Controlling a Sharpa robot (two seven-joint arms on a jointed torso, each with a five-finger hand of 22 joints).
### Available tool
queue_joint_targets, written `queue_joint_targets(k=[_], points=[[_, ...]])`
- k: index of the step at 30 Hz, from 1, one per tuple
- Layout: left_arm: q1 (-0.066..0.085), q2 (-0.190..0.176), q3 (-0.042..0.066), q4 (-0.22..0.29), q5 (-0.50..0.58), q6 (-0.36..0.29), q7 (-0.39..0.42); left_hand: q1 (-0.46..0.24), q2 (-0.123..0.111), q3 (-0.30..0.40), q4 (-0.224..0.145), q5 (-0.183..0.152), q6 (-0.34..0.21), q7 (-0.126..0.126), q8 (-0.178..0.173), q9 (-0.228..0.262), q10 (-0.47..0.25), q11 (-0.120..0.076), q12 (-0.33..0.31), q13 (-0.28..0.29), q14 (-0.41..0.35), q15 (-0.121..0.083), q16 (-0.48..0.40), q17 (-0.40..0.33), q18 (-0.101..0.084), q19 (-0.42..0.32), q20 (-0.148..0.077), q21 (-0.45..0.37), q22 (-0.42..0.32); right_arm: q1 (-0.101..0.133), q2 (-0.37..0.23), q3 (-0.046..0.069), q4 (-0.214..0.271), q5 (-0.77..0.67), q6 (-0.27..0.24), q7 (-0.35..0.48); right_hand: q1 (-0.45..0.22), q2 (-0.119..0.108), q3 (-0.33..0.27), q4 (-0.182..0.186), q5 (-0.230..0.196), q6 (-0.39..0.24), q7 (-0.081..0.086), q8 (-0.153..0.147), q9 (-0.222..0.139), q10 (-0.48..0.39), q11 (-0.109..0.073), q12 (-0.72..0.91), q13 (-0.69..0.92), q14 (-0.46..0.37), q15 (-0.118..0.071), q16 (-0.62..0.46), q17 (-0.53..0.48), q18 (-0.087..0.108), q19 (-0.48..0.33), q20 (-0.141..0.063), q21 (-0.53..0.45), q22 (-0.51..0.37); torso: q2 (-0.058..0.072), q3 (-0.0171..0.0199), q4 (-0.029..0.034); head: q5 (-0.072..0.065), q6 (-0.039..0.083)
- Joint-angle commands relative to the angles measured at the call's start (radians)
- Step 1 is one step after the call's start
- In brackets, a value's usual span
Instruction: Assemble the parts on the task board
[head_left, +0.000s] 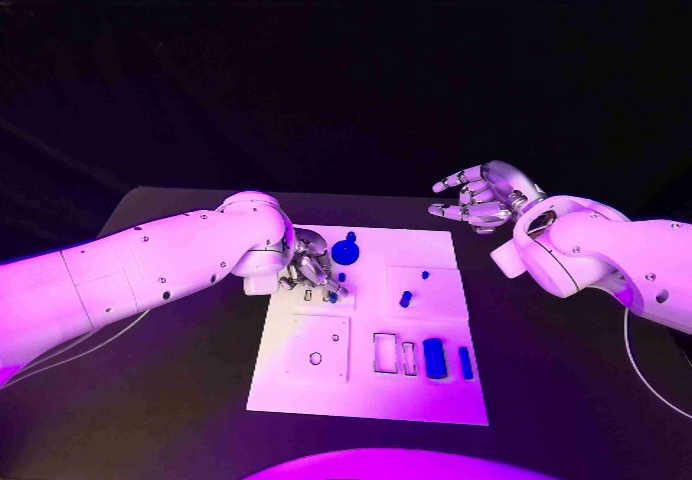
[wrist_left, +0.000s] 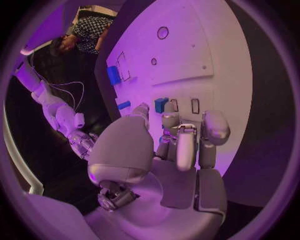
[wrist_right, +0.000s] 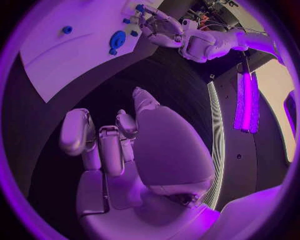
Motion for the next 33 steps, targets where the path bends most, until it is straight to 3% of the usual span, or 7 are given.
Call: queue_joint_targets(k=[1, 24, 33], points=[[0.001, 0.004, 0.0, -0.001, 0.009, 0.038, -0.004, 0.009, 0.004, 0.005, -0.003, 0.003, -0.003, 0.0, -0.004, 0.002, -0.009, 0.0, 0.002, 0.002, 0.065, 0.001, 0.006, 0.154, -0.011, 0.005, 0.002, 0.007, 0.003, 0.0, 0.0, 0.0, 0.002, -0.013, 0.016, -0.001, -0.002, -0.007, 0.004, 0.001, 0.004, -0.008, 0.0, 0.001, -0.002, -0.007, 0.001, -0.004, -0.001, 0.043, 0.0, -0.004, 0.033, 0.01, -0.008, 0.002, -0.003, -0.001, 0.0, -0.0002, 0.0003, -0.001, -0.004], [0.0, 0.012, -0.006, -0.012, 0.006, 0.034, -0.007, 0.07, 0.032, 0.041, -0.004, 0.007, 0.003, -0.004, -0.009, 0.011, -0.018, -0.003, 0.001, -0.001, 0.065, -0.002, 0.008, 0.157, -0.011, -0.001, 0.003, 0.015, 0.009, 0.0, 0.003, 0.0, 0.003, -0.051, 0.02, -0.009, -0.003, -0.006, 0.009, 0.001, 0.004, -0.002, -0.002, 0.005, -0.001, -0.005, 0.0, -0.005, -0.005, 0.043, -0.002, -0.006, 0.03, 0.01, -0.008, 0.001, -0.005, -0.002, 0.001, -0.0007, 0.0006, -0.003, -0.014], [0.0, 0.013, -0.007, -0.012, 0.014, 0.02, -0.001, 0.13, 0.051, 0.111, -0.003, 0.007, 0.002, -0.01, -0.011, 0.023, -0.019, -0.009, 0.001, 0.002, 0.066, -0.007, 0.008, 0.159, -0.011, -0.004, -0.001, 0.02, 0.014, 0.0, 0.004, 0.0, 0.0, -0.051, 0.023, -0.011, -0.003, -0.006, 0.012, 0.0, 0.004, 0.001, -0.003, 0.007, 0.0, -0.003, -0.001, -0.005, -0.006, 0.043, -0.003, -0.006, 0.031, 0.01, -0.007, 0.0, -0.006, -0.002, 0.0, -0.0004, 0.0011, -0.003, -0.016]])
